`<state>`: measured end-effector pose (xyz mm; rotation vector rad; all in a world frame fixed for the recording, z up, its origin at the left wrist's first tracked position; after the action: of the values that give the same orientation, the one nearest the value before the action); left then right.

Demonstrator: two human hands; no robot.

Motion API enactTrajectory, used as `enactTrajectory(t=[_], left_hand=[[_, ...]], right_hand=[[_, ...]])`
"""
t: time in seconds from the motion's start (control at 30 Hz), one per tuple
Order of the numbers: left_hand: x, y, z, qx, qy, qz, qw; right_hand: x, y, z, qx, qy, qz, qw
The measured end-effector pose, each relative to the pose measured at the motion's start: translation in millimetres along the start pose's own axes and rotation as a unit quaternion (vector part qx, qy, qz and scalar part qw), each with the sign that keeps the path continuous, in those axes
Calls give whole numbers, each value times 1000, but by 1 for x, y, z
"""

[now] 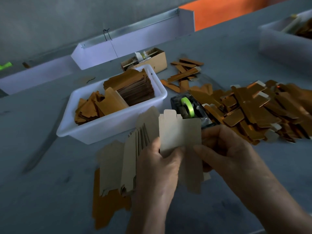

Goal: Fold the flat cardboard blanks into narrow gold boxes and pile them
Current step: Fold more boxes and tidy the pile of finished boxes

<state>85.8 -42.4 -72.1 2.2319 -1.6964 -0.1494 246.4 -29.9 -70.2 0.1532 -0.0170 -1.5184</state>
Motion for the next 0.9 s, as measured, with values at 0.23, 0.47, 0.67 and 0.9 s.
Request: enactTrajectory(t=[0.23, 0.47, 0.67, 0.9], left_hand=[[11, -8, -12, -6, -7, 19, 1000], [15, -16, -13, 10, -3, 101, 995], [18, -25, -5, -5, 14, 134, 991], [23, -33, -4, 5, 38, 190, 981]], right_hand=[[7, -24, 12, -62, 22, 70, 995], [6, -26, -1, -46, -8, 85, 995], [7, -3, -1, 19, -15, -1, 1000], [9, -5, -20, -105, -101, 27, 989]])
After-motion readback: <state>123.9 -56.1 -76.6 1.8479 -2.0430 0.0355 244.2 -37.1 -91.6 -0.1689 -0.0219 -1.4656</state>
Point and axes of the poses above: each hand's wrist, its own x-axis away from the middle knuckle, its own y-axis out of the back of the hand, z = x × y, the point moved 10 cm from there along -x, towards the middle knuckle, and after that the axes turned 4 degrees about y, right-handed, at the moved point
